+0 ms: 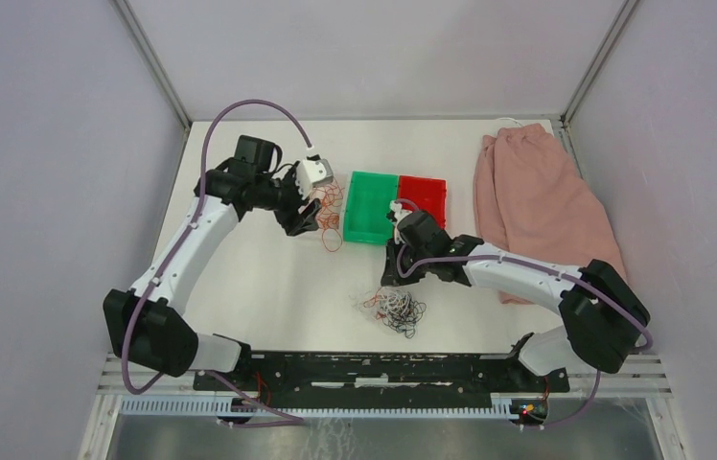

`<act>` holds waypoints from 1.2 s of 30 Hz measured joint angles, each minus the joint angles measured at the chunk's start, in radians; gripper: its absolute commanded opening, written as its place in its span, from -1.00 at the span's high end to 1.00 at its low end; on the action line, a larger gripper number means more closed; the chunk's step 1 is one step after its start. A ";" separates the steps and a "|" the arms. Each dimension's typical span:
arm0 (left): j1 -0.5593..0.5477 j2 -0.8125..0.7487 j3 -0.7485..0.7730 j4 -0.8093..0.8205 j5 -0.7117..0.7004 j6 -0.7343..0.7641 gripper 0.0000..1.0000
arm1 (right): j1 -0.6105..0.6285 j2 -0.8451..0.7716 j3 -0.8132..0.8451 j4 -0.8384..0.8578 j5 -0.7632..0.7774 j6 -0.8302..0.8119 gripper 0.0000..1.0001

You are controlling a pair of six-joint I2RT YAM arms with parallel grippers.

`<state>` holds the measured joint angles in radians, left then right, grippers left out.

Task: Untangle the cables
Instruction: Place the cable in the bin, then untie the cable.

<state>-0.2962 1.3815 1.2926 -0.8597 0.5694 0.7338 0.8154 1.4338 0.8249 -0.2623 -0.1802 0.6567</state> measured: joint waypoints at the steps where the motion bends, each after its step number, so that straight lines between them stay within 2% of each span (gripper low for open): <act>1: 0.000 -0.005 0.000 0.003 -0.001 0.003 -0.45 | 0.000 0.003 0.005 -0.005 0.000 0.000 0.69; 6: 0.000 -0.031 -0.002 0.025 -0.010 0.020 -0.45 | 0.001 0.011 0.049 -0.032 0.000 -0.011 0.82; 9: 0.000 -0.035 -0.002 0.031 -0.010 0.023 -0.45 | 0.001 0.011 0.063 -0.031 -0.005 -0.008 0.84; 10: 0.000 -0.036 -0.002 0.032 -0.010 0.023 -0.45 | 0.001 0.011 0.064 -0.032 -0.008 -0.006 0.74; 13: 0.000 -0.045 -0.003 0.033 -0.010 0.023 -0.46 | 0.001 0.023 0.076 -0.039 -0.020 0.007 -0.13; 14: 0.000 -0.050 -0.005 0.032 -0.010 0.023 -0.46 | 0.001 0.028 0.080 -0.051 -0.019 0.009 -0.26; 15: 0.000 -0.058 -0.007 0.033 -0.010 0.023 -0.46 | 0.001 0.029 0.083 -0.060 -0.015 0.019 -0.28; 20: 0.000 -0.096 -0.021 0.033 -0.008 0.024 -0.47 | 0.001 0.027 0.085 -0.122 0.006 0.059 -0.19; 27: -0.001 -0.101 -0.023 0.033 -0.008 0.024 -0.47 | 0.001 0.025 0.069 -0.128 -0.002 0.133 -0.01; 33: -0.001 -0.101 -0.023 0.033 -0.009 0.024 -0.47 | 0.001 0.079 0.069 -0.083 -0.008 0.166 0.24; 36: -0.001 -0.102 -0.023 0.033 -0.009 0.024 -0.47 | 0.001 0.116 0.071 -0.068 -0.014 0.173 0.50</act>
<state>-0.2970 1.2797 1.2694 -0.8268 0.5606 0.7578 0.8162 1.5494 0.8963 -0.3305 -0.1947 0.8299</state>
